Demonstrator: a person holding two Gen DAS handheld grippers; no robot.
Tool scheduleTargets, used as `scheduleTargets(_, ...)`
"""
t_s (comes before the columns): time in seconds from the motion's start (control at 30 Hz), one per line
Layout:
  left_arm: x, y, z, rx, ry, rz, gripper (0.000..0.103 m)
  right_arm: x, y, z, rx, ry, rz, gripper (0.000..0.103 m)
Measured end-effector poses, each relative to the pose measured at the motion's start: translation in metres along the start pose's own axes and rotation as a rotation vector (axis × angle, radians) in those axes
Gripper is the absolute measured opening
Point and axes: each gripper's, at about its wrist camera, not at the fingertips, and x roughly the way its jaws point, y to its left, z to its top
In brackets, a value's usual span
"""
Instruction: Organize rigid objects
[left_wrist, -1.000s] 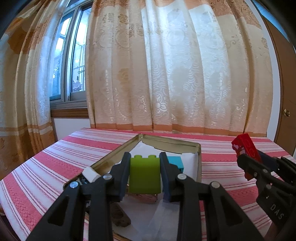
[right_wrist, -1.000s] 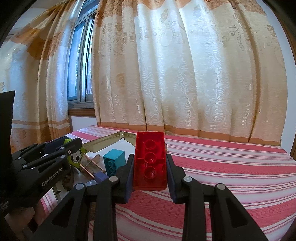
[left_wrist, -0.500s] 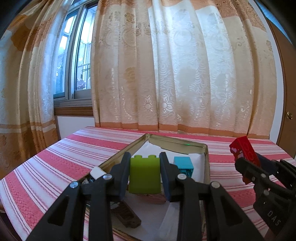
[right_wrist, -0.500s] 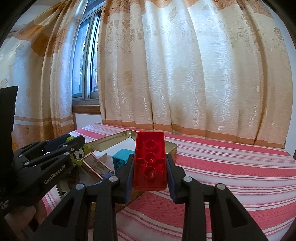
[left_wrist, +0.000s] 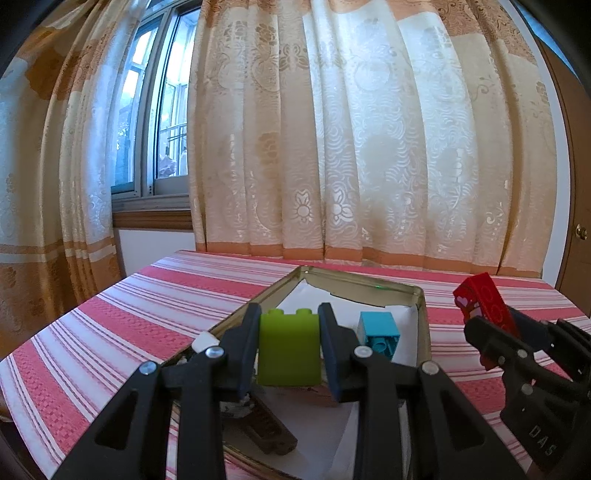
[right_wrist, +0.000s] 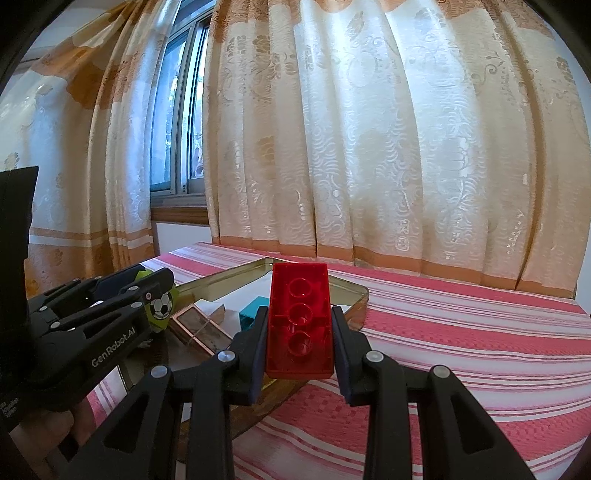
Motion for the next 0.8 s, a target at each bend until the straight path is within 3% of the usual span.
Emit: scheduleTargets(0.8, 0.012, 0.021, 0.002, 0.001, 0.029, 0.044, 0.03, 0.014, 0.023, 0.004, -0.024, 0.018, 0.039, 0.034)
